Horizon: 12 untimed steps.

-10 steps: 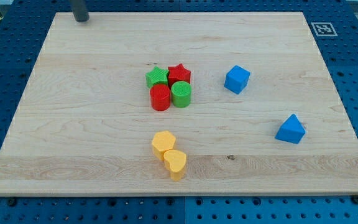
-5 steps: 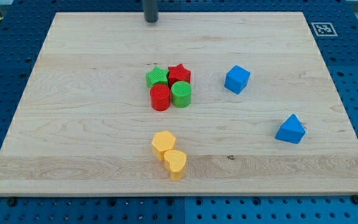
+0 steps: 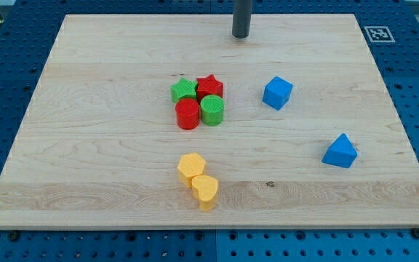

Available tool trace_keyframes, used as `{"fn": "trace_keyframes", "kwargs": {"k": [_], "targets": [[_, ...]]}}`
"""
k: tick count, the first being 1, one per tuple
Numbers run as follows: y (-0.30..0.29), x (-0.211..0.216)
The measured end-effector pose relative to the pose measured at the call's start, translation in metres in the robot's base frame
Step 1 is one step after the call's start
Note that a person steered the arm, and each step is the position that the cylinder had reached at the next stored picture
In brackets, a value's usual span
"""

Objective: Place arm at center right of the board

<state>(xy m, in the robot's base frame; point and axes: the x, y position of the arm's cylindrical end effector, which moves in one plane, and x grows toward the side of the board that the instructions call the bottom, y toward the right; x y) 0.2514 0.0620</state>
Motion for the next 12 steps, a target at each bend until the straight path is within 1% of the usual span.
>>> {"fn": "trace_keyframes", "kwargs": {"k": [1,2,3,4,5,7,8,9,12], "targets": [[0.024,-0.009],[0.061,-0.013],[0.104,-0.004],[0.136,0.025],[0.153,0.046],[0.222,0.101],[0.231,0.142],[0.227,0.171],[0.208,0.190]]}}
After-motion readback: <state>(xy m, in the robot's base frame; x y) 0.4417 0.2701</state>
